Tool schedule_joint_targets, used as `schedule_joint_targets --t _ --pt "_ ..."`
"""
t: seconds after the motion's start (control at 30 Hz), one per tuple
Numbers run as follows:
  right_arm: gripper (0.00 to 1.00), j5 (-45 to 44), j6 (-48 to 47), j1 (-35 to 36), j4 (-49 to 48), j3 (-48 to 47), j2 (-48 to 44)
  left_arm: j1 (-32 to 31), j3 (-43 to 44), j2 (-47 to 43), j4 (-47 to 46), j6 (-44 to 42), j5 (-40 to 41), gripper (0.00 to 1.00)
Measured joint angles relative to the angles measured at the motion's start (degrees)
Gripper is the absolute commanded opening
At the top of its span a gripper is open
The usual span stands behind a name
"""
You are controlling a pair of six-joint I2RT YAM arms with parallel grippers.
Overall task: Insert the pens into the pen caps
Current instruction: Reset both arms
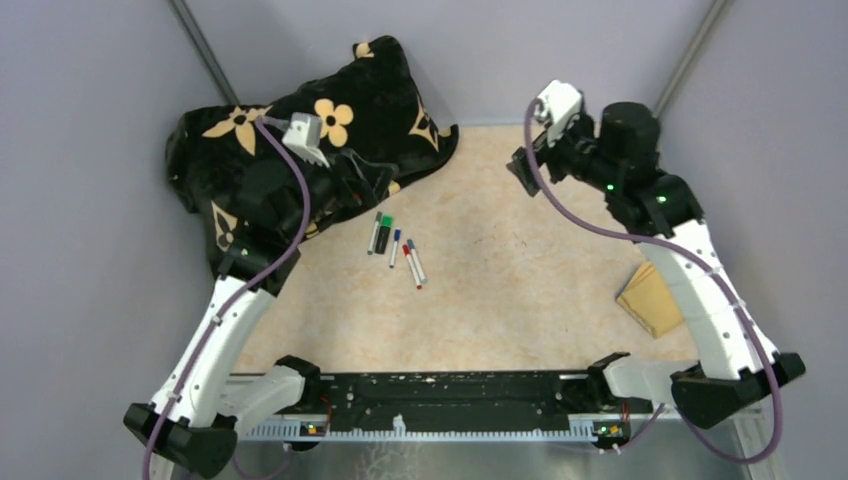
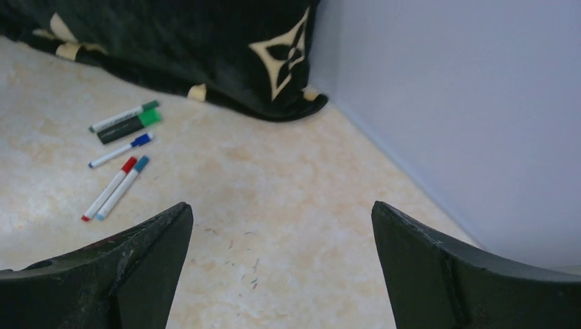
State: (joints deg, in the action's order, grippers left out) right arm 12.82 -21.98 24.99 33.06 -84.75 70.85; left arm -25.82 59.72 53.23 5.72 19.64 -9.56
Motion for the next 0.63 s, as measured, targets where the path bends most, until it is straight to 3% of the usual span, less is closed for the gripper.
schedule_joint_targets --t 0.1,0.27,0.63 --pt "0.99 0.1 -0.3 -2.3 2.3 -7.5 -1.6 4.9 9.9 4.6 4.4 -0.2 -4.6 0.98" --pt "0.99 -1.6 5.5 -5.0 3.6 -17.5 -2.4 5.3 21.3 5.7 10.2 -1.9 -8.4 0.99" --pt "0.99 -3.5 11.8 -5.3 5.8 -25.2 -3.1 5.4 25.9 1.6 17.5 -5.4 -8.6 0.99"
